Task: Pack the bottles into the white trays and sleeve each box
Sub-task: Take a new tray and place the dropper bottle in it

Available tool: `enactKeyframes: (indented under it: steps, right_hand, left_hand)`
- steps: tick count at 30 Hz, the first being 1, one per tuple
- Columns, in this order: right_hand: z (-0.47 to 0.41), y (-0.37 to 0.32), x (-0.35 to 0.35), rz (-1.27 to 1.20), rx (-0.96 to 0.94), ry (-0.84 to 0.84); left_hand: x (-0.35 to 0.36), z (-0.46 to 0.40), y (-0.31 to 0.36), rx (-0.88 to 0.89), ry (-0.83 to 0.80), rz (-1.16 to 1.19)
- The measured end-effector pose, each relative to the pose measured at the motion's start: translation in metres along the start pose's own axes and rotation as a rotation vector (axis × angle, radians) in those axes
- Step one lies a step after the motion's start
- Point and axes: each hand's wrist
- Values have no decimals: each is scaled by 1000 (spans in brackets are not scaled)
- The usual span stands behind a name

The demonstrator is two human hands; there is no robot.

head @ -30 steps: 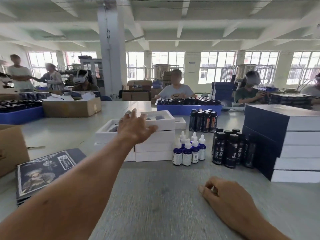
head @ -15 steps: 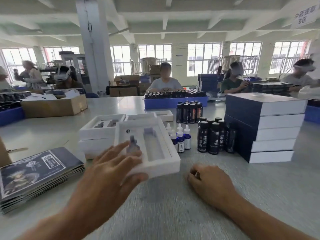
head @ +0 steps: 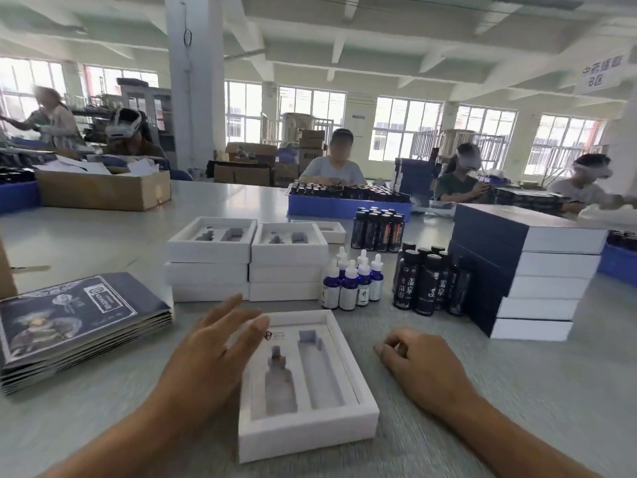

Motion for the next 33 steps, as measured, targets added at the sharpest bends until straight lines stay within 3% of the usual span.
enactKeyframes:
  steps: [3,8,14,24,33]
  right_hand:
    - [-4,0,-3,-66,21,27]
    - [-26,0,-4,-139,46,21]
    - [-91,-15,-32,-5,-27,313]
    - [-152,-19,-33,269,79,25]
    - [-95,-14,-50,233,-27,279]
  left_hand:
    - [6,-2,-16,-82,-133,-5]
    - [9,-4,-23,-79,-142,28]
    - [13,-6,-31,-59,-87,82]
    - [15,-7,-35,-35,-68,72]
    - [12,-5,-30,-51,-105,47]
Point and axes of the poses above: each hand's wrist, its own z-axis away from the middle knuckle, its own x-axis out of the palm, y = z × x, and after that the axes turned 8 degrees about -y, right-handed
